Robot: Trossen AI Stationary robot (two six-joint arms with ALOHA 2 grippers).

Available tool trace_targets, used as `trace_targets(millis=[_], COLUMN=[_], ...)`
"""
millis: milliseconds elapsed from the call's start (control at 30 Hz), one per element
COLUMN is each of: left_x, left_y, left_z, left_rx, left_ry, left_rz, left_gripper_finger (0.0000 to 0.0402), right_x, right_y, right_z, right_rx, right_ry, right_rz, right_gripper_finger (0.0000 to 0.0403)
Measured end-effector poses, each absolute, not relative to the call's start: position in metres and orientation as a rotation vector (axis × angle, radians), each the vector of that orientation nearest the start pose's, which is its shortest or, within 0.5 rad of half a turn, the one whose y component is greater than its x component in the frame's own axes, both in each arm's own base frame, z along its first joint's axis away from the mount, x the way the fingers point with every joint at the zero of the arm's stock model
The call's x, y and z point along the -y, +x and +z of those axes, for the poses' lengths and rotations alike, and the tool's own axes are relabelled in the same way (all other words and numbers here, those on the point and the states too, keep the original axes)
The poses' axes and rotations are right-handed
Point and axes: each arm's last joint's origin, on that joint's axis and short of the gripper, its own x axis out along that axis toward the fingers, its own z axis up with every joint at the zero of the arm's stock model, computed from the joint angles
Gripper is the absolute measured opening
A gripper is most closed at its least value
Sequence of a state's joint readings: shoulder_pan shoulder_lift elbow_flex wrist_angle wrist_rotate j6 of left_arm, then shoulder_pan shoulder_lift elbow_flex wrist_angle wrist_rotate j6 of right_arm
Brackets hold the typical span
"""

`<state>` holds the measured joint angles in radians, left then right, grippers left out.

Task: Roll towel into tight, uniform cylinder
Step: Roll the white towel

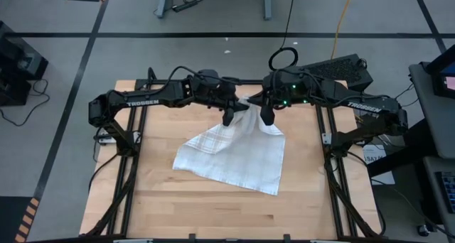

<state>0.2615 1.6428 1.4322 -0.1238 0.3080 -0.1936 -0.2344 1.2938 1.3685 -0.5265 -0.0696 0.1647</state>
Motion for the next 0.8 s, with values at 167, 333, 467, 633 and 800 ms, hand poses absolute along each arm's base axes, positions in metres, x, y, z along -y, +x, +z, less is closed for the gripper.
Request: trace_targets(millis=[167, 333, 467, 633, 800], left_x=[-0.09, -0.09, -0.09, -0.088, -0.085], left_y=[0.371, 0.371, 0.371, 0.371, 0.372], left_z=[0.344, 0.344, 0.344, 0.344, 0.344], left_rx=[-0.309, -0.317, -0.317, -0.313, -0.307], left_ry=[-0.282, -0.285, -0.26, -0.191, -0.109], left_rz=[-0.018, -0.017, -0.022, -0.04, -0.061], left_gripper_finger=[0.0021, 0.002, 0.002, 0.002, 0.002], right_x=[0.063, 0.065, 0.067, 0.069, 0.077], right_y=[0.267, 0.266, 0.265, 0.258, 0.243], right_z=[0.393, 0.392, 0.391, 0.394, 0.4], right_rx=[-0.431, -0.443, -0.457, -0.441, -0.428], right_ry=[0.23, 0.235, 0.246, 0.318, 0.435], right_rz=[-0.246, -0.255, -0.263, -0.252, -0.24], right_gripper_finger=[0.0, 0.0, 0.0006, 0.0055, 0.0116])
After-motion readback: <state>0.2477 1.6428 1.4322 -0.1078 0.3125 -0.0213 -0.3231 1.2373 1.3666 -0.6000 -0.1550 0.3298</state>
